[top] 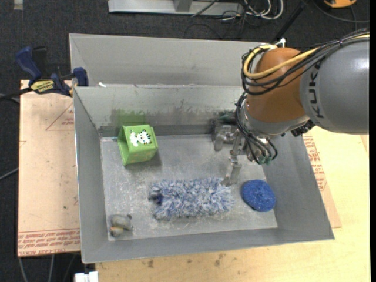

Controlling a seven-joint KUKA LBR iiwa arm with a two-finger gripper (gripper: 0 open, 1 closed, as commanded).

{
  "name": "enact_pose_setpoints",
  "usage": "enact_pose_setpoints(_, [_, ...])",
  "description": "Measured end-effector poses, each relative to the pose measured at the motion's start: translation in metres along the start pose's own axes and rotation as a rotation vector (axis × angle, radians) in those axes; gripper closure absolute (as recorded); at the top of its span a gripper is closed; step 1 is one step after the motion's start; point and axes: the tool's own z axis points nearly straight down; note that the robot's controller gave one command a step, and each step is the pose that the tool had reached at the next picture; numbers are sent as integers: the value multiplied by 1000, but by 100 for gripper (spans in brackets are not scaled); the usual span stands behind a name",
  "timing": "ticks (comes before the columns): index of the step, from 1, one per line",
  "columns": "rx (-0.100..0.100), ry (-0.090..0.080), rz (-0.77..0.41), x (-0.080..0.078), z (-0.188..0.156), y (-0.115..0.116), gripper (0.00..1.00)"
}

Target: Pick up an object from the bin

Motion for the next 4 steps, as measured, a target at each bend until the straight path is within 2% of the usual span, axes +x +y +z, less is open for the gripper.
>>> enact_pose_setpoints(1, [0,-8,0,-2,-5,0,0])
enact_pose_setpoints(2, [1,-15,9,25,41,33,0])
enact_pose_setpoints(3, [0,-5,16,71,82,44,100])
enact_pose_setpoints(4, [0,-5,16,71,82,44,100])
